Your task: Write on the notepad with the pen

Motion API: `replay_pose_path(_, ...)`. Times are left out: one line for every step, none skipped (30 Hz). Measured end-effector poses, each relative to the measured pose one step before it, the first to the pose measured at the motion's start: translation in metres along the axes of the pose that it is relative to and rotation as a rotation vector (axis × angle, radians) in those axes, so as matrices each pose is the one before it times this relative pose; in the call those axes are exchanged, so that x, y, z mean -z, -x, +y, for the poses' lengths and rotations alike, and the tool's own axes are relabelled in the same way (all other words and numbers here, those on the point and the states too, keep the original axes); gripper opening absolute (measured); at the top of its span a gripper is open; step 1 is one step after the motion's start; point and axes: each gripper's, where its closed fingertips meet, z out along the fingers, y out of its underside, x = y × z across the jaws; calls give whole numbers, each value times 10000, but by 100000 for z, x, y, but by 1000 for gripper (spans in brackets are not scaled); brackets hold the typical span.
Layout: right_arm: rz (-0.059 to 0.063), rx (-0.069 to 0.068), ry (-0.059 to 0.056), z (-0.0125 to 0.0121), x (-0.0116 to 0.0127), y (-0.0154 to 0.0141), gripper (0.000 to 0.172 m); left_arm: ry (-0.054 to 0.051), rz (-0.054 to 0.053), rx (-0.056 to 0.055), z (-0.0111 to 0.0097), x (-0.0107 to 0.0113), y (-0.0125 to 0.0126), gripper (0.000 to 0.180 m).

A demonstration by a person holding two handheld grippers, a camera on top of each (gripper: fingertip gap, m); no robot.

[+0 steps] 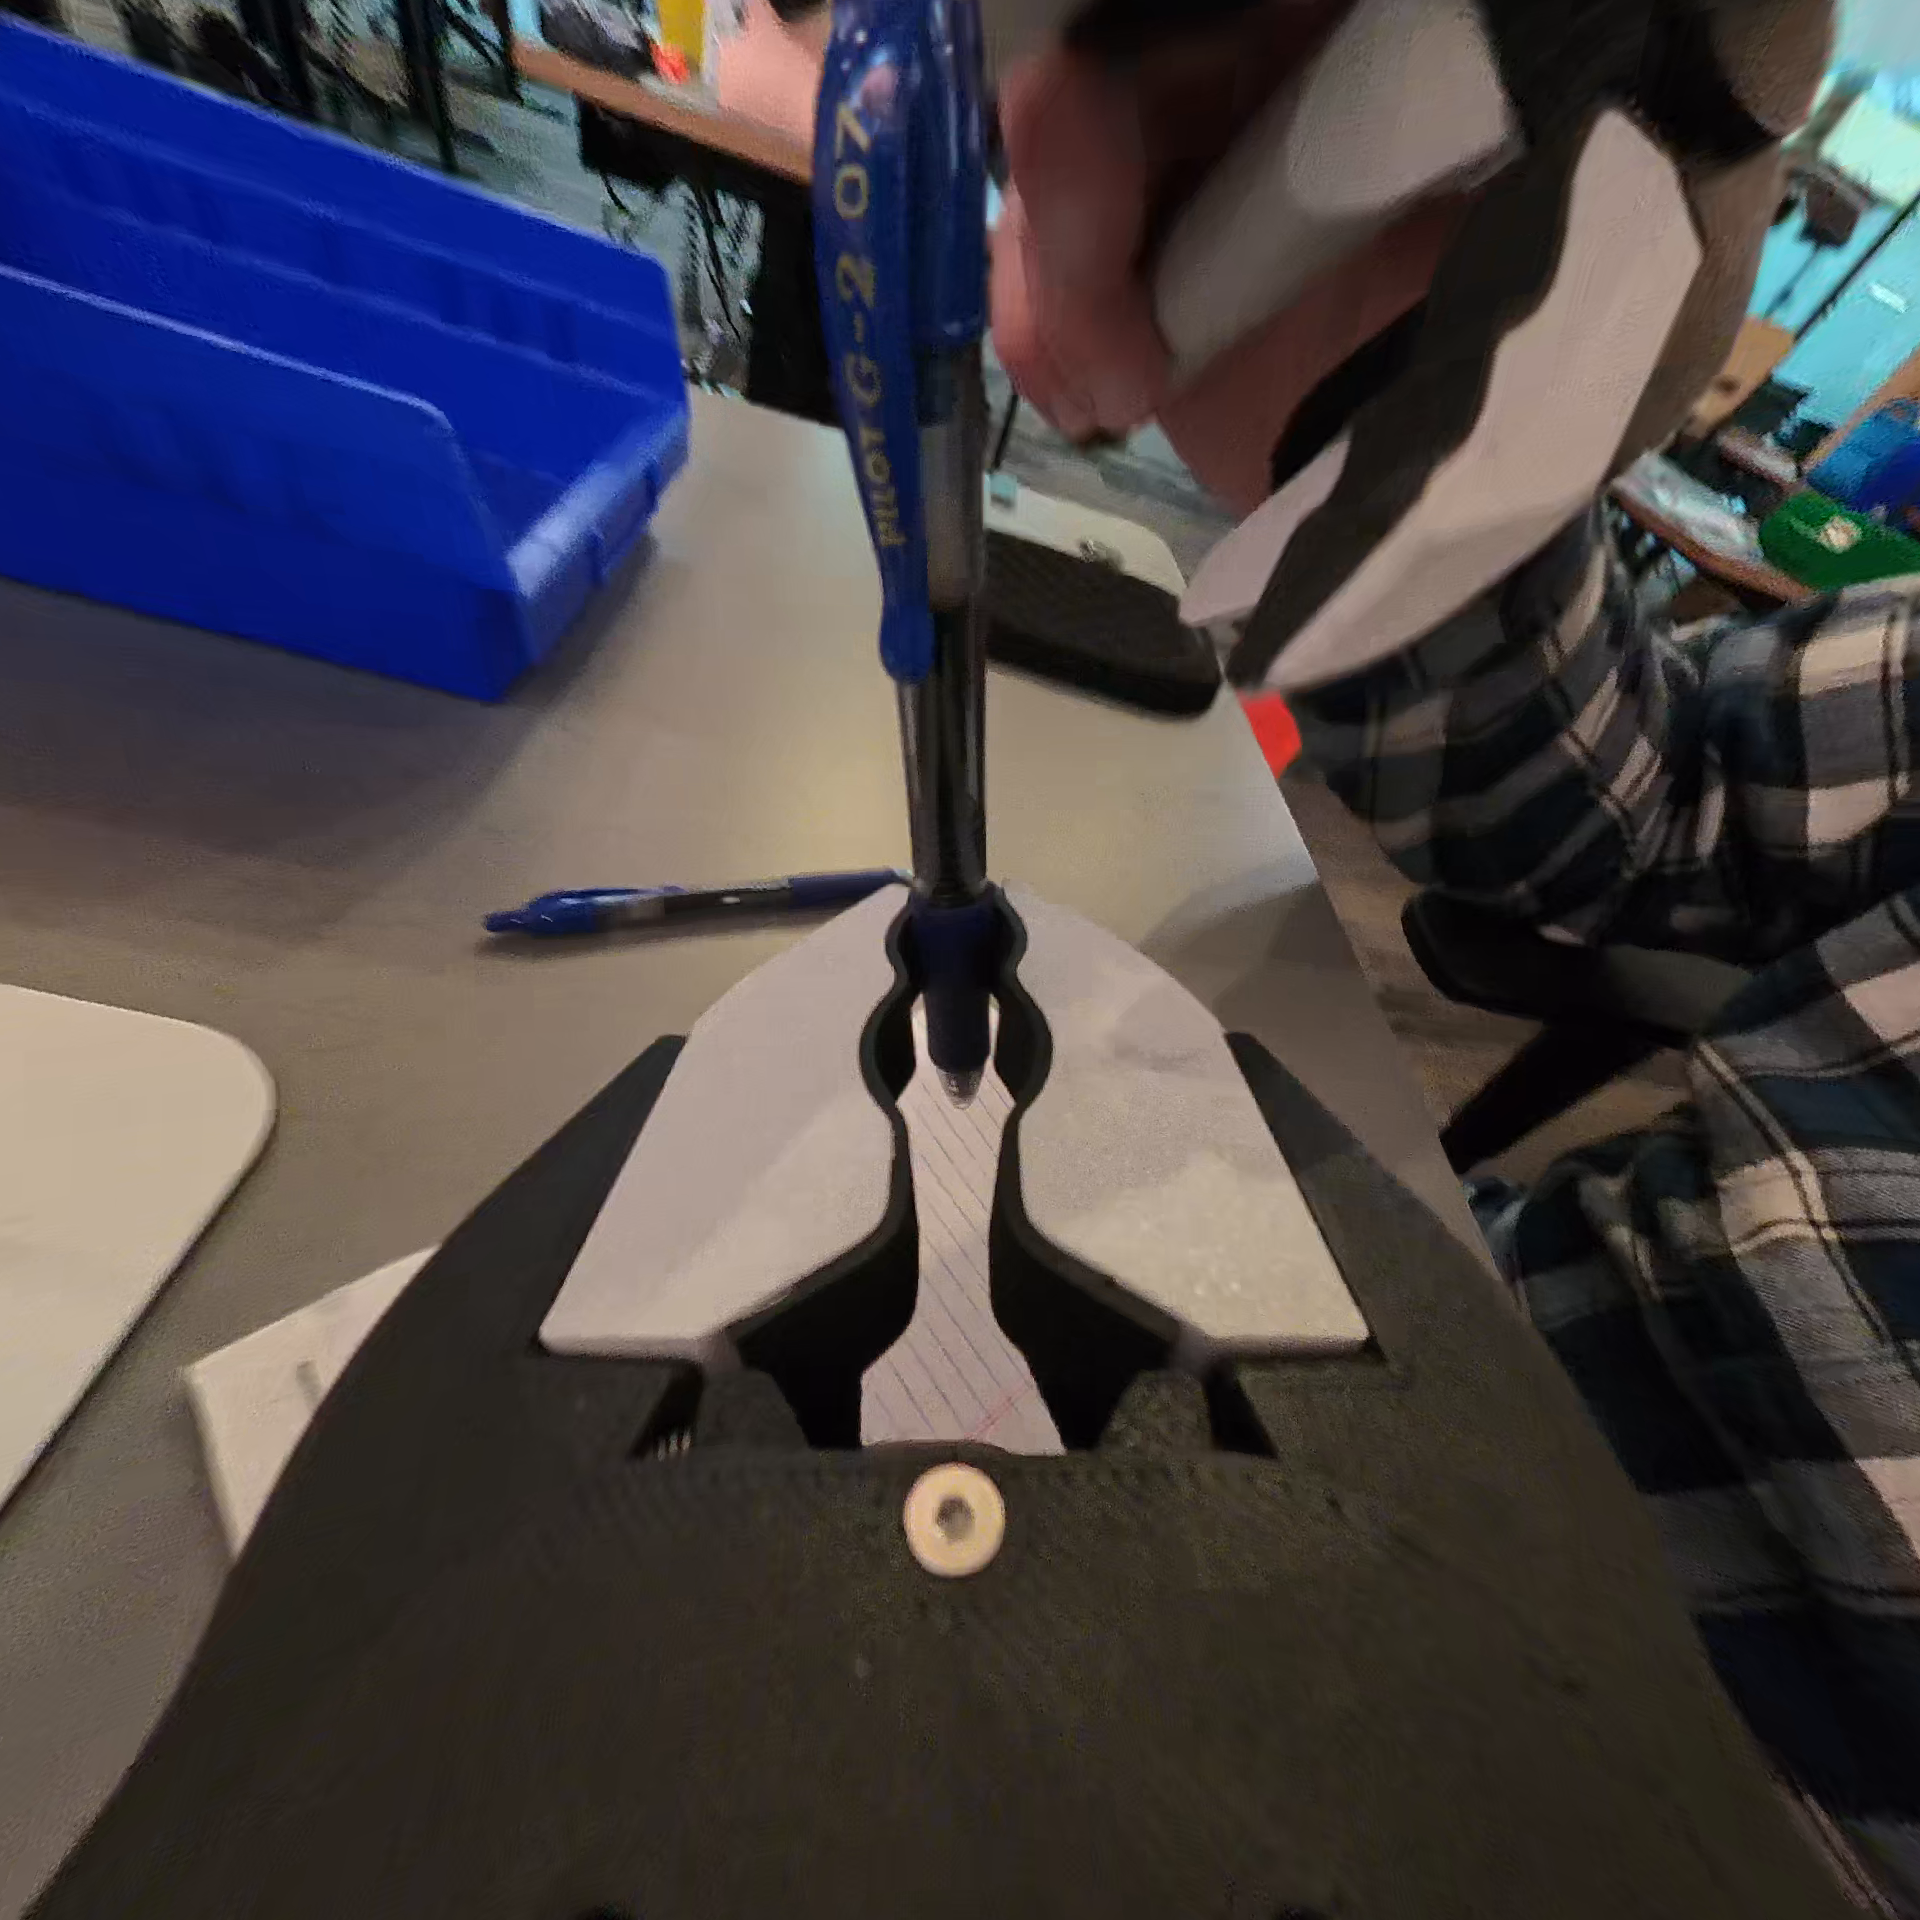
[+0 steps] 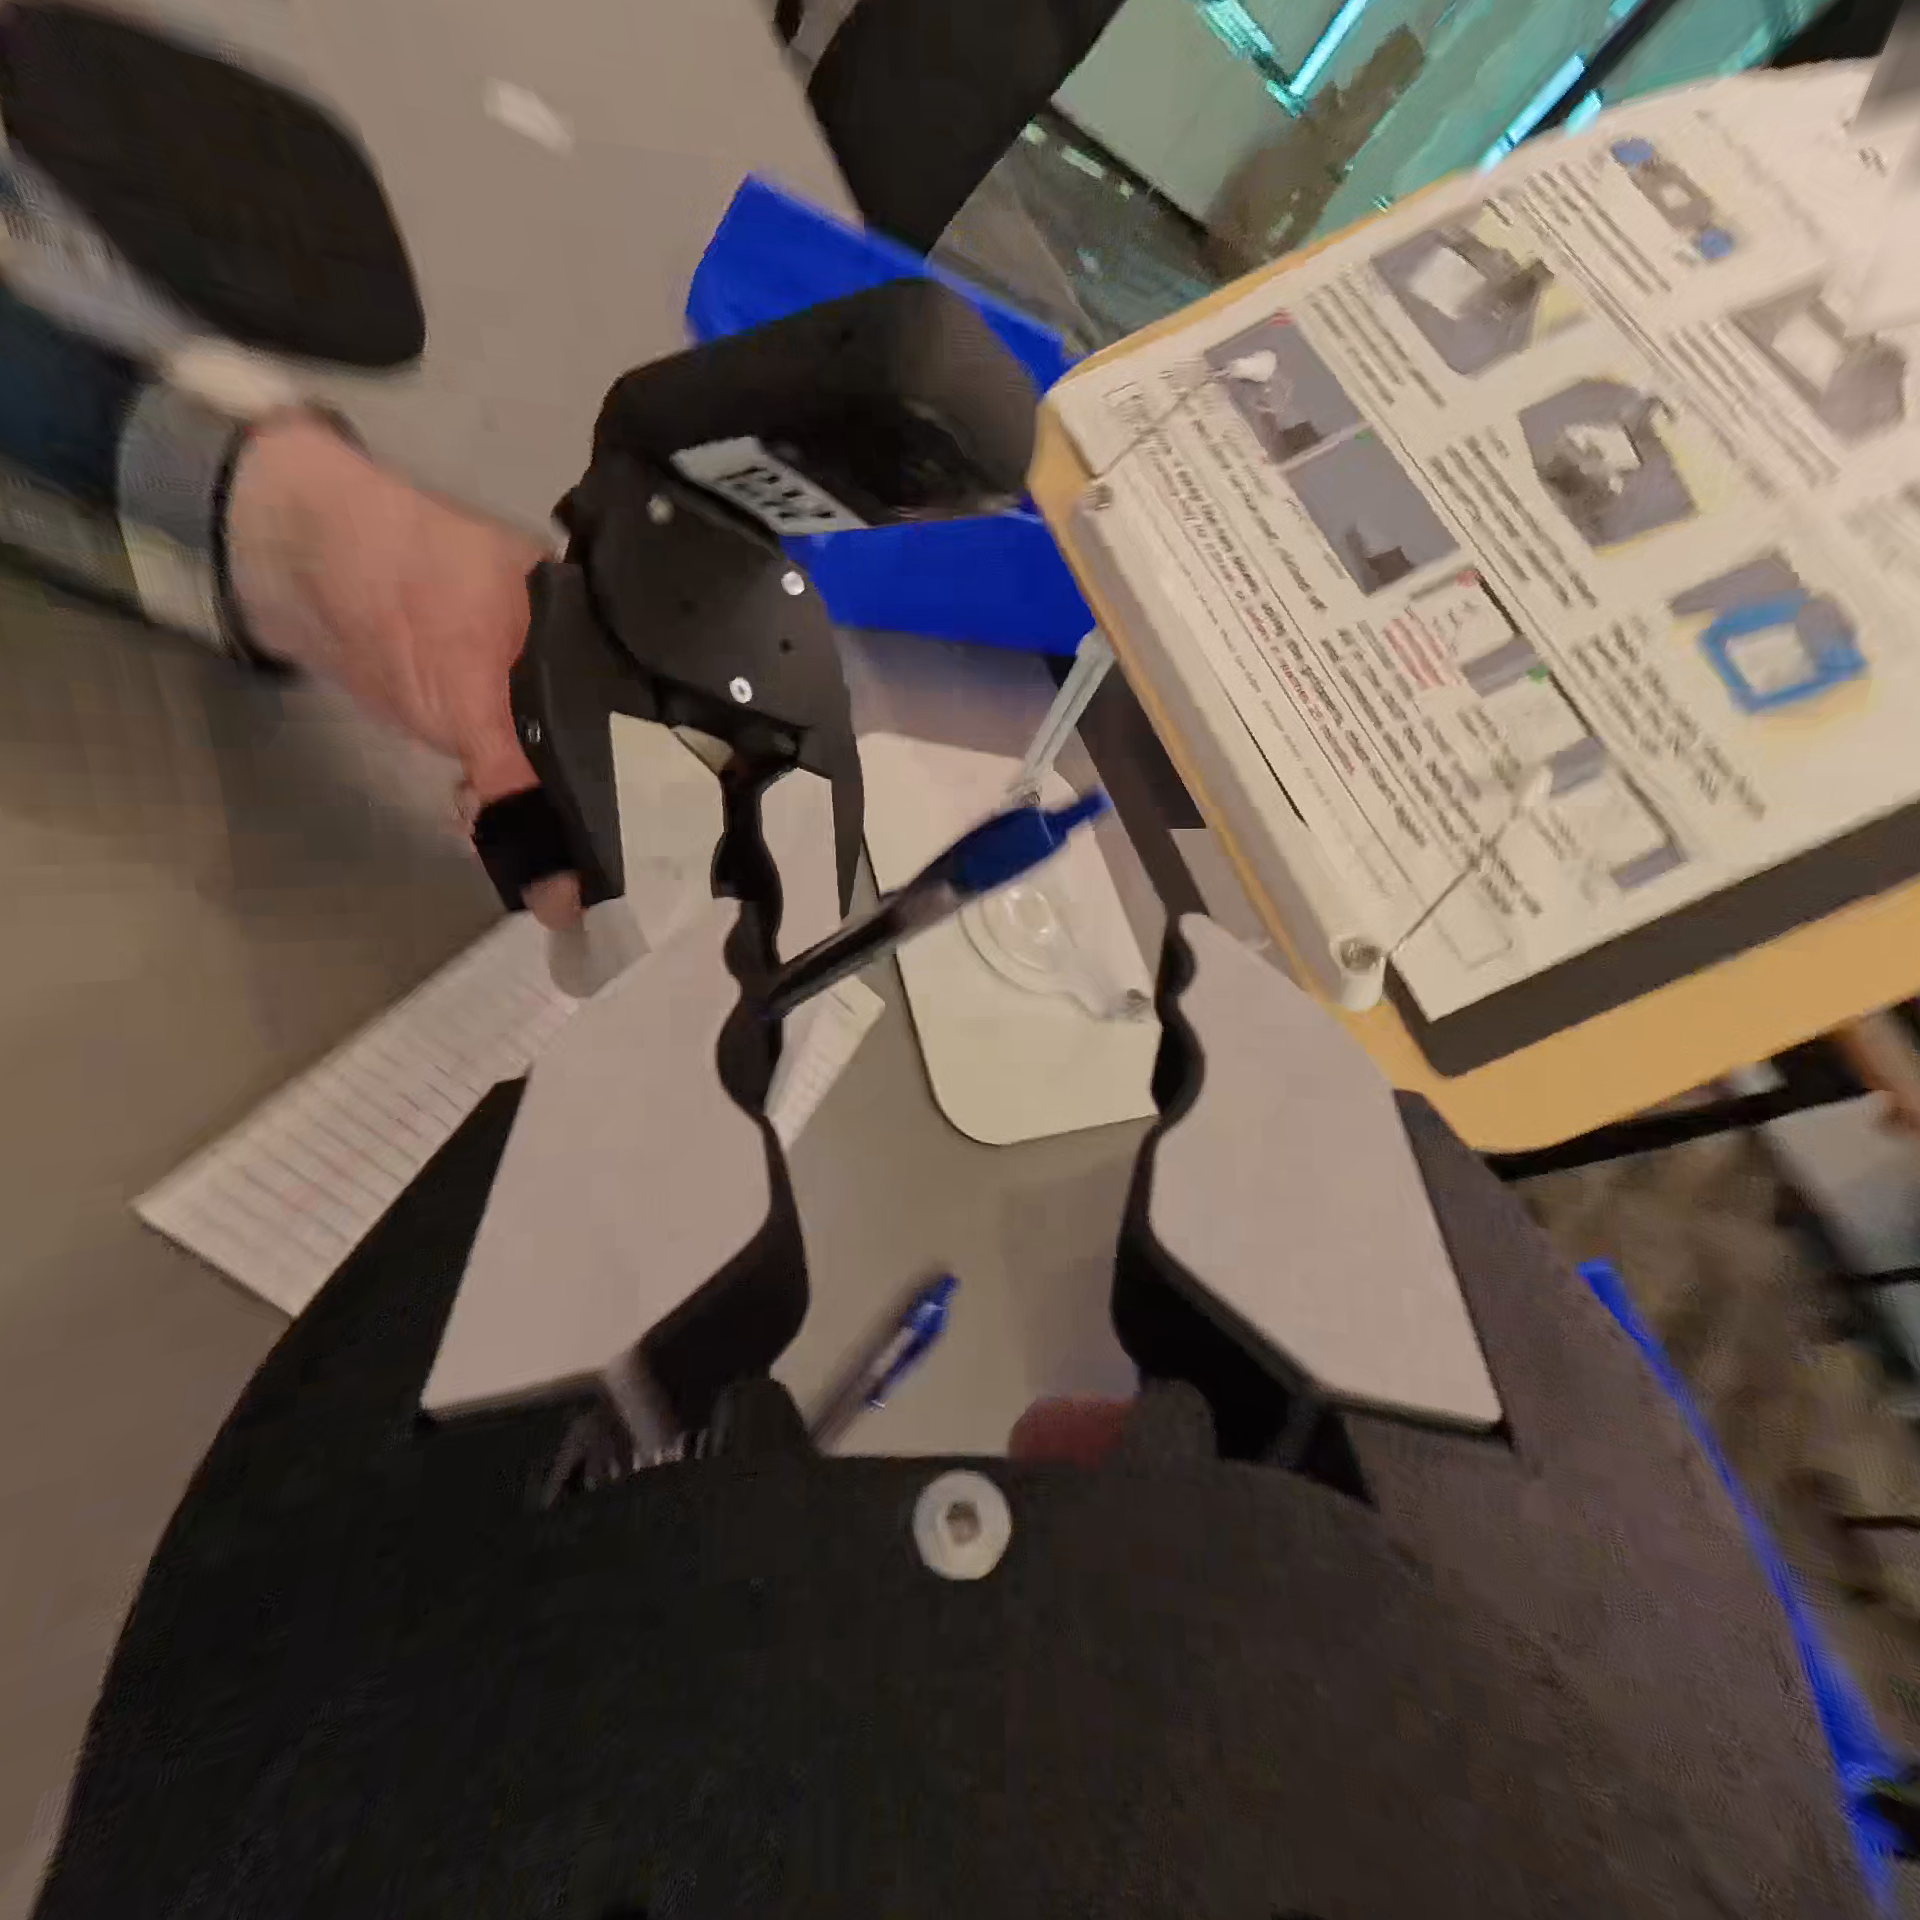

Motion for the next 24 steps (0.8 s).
replay_pose_path(-209, -868, -419, -277, -2, -212, 67, -190, -246, -27, -436, 497, 466, 10)
replay_pose_path(-590, -842, -506, -343, -261, 444, 63, -108, -228, -245, -289, 319, 248, 10)
replay_pose_path(-493, -842, -235, 66, -524, 325, 57, -97, -81, -239, -267, 155, -80, 10)
replay_pose_path(-143, -616, -26, 375, -677, -89, 56, 42, -138, -170, -66, 24, -16, 10)
replay_pose_path(-356, -316, -33, 351, -737, 350, 55, 9, -152, -197, -76, -32, -11, 10)
replay_pose_path(-449, -213, -18, 303, -686, 530, 50, -85, -26, -101, -202, -29, -150, 10)
replay_pose_path(-320, -206, -52, 199, -556, 344, 42, -109, 34, -84, -221, -8, -209, 10)
replay_pose_path(-365, -212, -80, 89, -479, 433, 26, 82, -110, -124, 15, -33, 13, 10)
replay_pose_path(-323, -200, -155, -111, -379, 399, 14, 126, -74, -183, 84, -38, -29, 10)
replay_pose_path(-181, -170, -131, -106, -287, 197, 10, 37, 75, -117, -9, -35, -249, 10)
replay_pose_path(-88, -181, -3, -6, -245, 54, 10, 18, -11, -74, -23, -41, -96, 10)
replay_pose_path(109, -74, 12, -79, -58, -183, 10, -34, -57, -83, -69, -25, -16, 10)
replay_pose_path(136, -93, -79, -274, 182, -236, 10, -156, -48, 6, -222, 102, 79, 11)
replay_pose_path(-14, -231, -148, -385, 309, -121, 10, -190, 173, 91, -292, 244, -93, 11)
replay_pose_path(60, -228, -133, -332, 415, -271, 10, 47, 365, 235, -26, 286, -211, 15)
replay_pose_path(329, -172, -86, -272, 614, -695, 10, 265, 116, 132, 308, 318, 157, 21)
replay_pose_path(297, -218, -66, -213, 742, -757, 10, 211, -290, -155, 414, 433, 662, 28)
replay_pose_path(133, -329, -34, -83, 731, -613, 10, 456, -360, -172, 912, 477, 926, 30)
replay_pose_path(84, -387, 101, 210, 644, -574, 10, 767, -307, -23, 1508, 411, 1043, 30)
replay_pose_path(154, -328, 362, 681, 541, -690, 10, 703, -409, -1, 1546, 331, 1242, 30)
replay_pose_path(224, -216, 468, 958, 395, -778, 10, 601, -635, -180, 1513, 286, 1471, 30)
replay_pose_path(289, -187, 418, 1024, 211, -845, 10, 726, -324, -191, 1675, 76, 941, 30)
replay_pose_path(316, -198, 480, 1230, -2, -851, 10, 763, 43, 19, 1678, -149, 365, 31)
replay_pose_path(171, -249, 599, 1476, -283, -659, 10, 521, -189, 46, 1244, -228, 580, 32)
